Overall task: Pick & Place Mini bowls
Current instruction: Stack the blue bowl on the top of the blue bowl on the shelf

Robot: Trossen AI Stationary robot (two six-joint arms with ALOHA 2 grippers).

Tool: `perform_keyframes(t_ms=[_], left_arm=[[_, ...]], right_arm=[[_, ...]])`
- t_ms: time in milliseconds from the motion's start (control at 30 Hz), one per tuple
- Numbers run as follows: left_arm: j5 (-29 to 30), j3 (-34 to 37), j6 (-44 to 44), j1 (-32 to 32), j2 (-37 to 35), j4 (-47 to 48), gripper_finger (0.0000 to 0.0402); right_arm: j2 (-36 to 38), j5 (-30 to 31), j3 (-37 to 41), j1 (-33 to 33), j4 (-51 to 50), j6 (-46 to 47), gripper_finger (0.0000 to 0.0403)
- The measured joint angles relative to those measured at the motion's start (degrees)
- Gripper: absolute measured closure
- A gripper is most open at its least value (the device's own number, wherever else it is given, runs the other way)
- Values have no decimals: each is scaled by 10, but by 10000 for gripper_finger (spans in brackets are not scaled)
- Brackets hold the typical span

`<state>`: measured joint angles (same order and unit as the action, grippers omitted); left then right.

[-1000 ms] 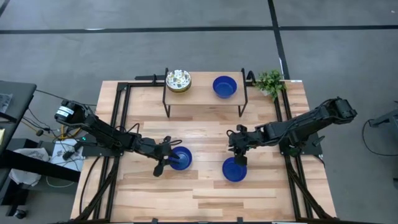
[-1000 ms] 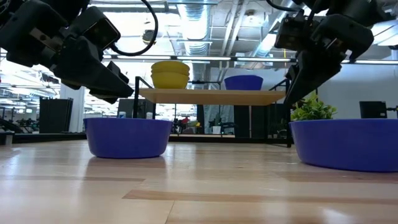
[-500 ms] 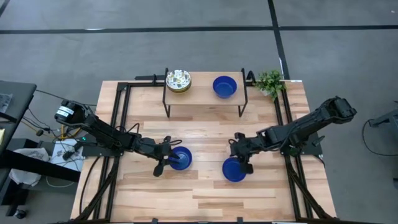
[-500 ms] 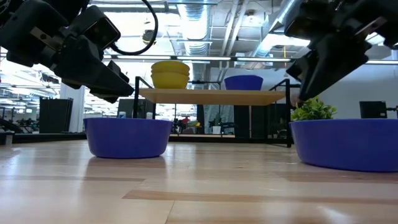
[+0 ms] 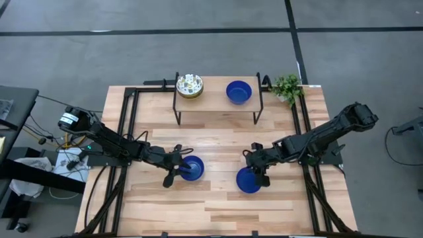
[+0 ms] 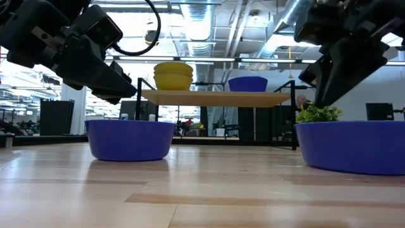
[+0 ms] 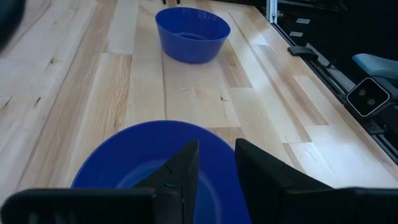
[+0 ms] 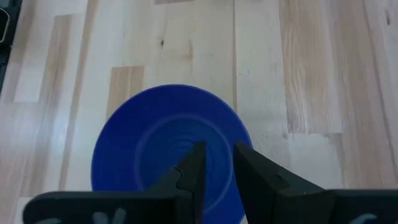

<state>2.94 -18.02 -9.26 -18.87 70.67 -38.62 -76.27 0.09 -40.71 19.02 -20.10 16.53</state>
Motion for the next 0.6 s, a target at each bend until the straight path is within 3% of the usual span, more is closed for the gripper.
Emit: perform_keyframes(t_ms=[600], left_arm=[[0, 0, 2, 0, 0, -3, 298]], right_arm=[[-75, 16, 0, -4, 5, 0, 331]])
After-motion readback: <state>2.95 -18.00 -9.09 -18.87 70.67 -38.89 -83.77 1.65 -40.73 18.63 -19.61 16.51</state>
